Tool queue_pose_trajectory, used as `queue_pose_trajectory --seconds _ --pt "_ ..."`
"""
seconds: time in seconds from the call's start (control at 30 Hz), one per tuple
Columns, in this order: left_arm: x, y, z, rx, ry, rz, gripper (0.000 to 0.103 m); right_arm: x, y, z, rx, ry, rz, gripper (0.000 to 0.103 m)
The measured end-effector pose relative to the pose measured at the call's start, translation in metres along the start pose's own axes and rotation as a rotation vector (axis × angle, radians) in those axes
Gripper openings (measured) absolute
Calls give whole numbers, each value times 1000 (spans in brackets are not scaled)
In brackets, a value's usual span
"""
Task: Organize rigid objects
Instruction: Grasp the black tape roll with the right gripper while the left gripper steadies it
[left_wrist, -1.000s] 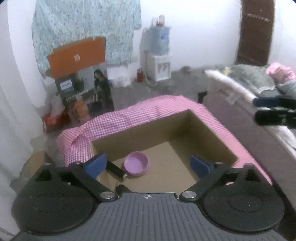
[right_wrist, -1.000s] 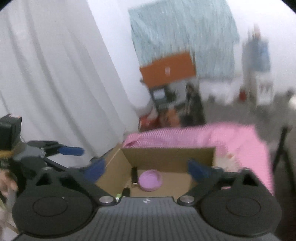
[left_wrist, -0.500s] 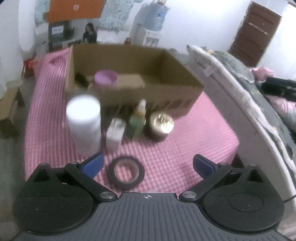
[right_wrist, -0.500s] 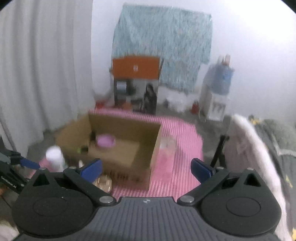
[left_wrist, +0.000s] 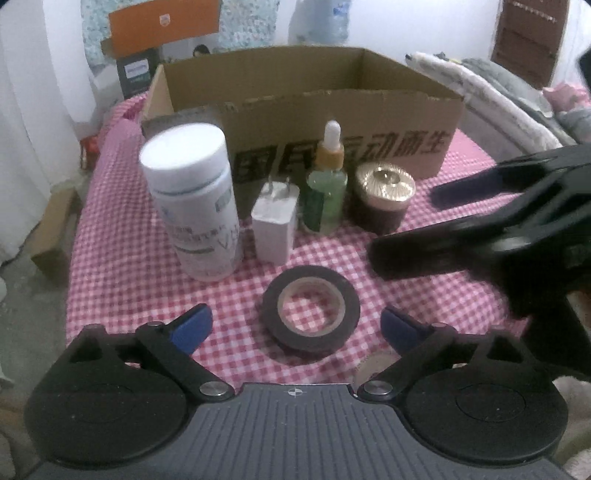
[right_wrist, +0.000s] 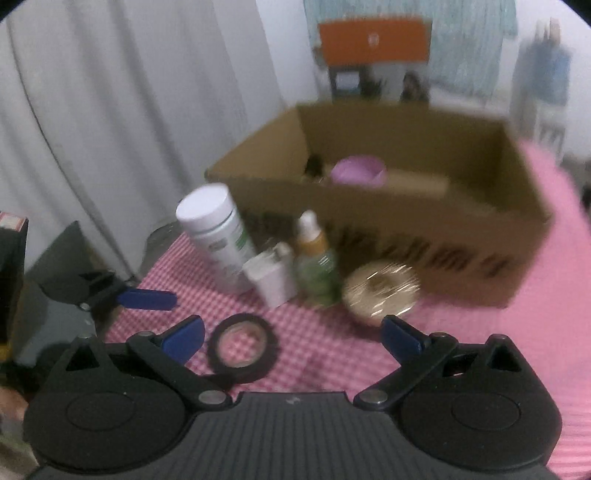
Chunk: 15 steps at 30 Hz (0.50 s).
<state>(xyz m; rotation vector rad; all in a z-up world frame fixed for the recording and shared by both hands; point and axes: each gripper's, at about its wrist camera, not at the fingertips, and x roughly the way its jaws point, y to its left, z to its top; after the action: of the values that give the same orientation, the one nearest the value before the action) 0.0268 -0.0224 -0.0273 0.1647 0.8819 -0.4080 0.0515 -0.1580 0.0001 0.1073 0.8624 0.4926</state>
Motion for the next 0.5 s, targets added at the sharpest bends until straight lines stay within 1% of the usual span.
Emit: queue_pose_trajectory --seconds 0.03,0.07,0.13,0.2,0.27,0.3,0.33,0.43,0.5 --pt "1 0 -2 4 2 -5 92 8 1 -1 12 14 8 101" --pt "2 0 -2 10 4 -4 90 15 1 -2 20 25 14 97" --pt "6 -3 -4 35 10 7 82 22 3 -2 33 44 24 90" --pt "10 -6 -5 56 18 18 78 31 2 -2 47 65 31 82" --pt "12 -6 -6 67 26 9 76 40 0 -1 61 94 33 69" --pt "13 -7 -6 71 30 6 75 42 -2 -2 65 103 35 66" --pt "13 -7 -6 75 34 3 73 44 -3 -2 66 110 39 66" --pt "18 -7 -6 80 51 -6 70 46 0 -3 39 123 34 60" --pt "19 -7 -7 75 59 -16 68 48 3 -3 23 137 31 52"
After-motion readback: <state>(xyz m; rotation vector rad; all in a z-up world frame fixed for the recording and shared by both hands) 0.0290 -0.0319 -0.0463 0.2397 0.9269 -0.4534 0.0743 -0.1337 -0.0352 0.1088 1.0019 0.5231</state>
